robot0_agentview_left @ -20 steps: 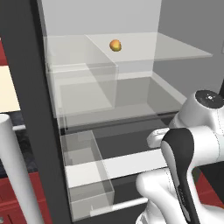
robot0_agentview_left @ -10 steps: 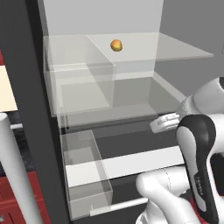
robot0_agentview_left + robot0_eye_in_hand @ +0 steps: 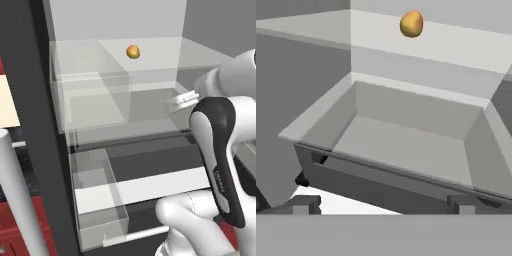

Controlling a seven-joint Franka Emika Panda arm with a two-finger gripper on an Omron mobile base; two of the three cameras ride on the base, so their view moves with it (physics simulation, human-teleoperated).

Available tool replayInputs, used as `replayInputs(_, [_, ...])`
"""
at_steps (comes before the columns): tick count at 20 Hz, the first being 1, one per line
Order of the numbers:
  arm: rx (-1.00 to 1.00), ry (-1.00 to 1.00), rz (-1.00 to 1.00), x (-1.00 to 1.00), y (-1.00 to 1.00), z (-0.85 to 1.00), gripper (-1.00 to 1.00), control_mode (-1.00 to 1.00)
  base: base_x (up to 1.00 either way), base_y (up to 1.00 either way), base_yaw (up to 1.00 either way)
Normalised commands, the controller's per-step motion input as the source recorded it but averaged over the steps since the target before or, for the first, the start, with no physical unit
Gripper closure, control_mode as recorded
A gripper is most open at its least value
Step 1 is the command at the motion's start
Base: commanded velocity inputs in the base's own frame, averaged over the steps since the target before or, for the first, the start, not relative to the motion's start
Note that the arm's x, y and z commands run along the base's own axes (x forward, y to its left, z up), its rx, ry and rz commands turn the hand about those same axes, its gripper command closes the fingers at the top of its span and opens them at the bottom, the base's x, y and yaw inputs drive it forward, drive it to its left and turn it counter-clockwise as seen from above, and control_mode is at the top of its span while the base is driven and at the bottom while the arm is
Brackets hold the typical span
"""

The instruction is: Place the cold items (mango and tomato) from the fridge in one tupperware on the dining counter. Place the warm items (kebab skewer and hot dog) in the stove area in another tupperware.

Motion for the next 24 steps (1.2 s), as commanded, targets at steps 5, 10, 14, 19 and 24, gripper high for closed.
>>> replayInputs(5, [-0.11, -0.19, 0.0, 0.5, 0.22, 0.91, -1.0, -1.0, 0.0, 0.0, 0.0])
replayInputs(10, [-0.03, -0.03, -0.01, 0.96, 0.3, 0.49, -1.0, -1.0, 0.0, 0.0, 0.0])
replayInputs(14, [0.0, 0.03, -0.04, 0.85, 0.07, 0.02, -1.0, -1.0, 0.0, 0.0, 0.0])
replayInputs(19, [0.0, 0.07, 0.0, 0.64, -0.01, -0.17, -1.0, -1.0, 0.0, 0.0, 0.0])
replayInputs(24, [0.0, 0.01, 0.0, 0.62, 0.06, -0.18, -1.0, -1.0, 0.0, 0.0, 0.0])
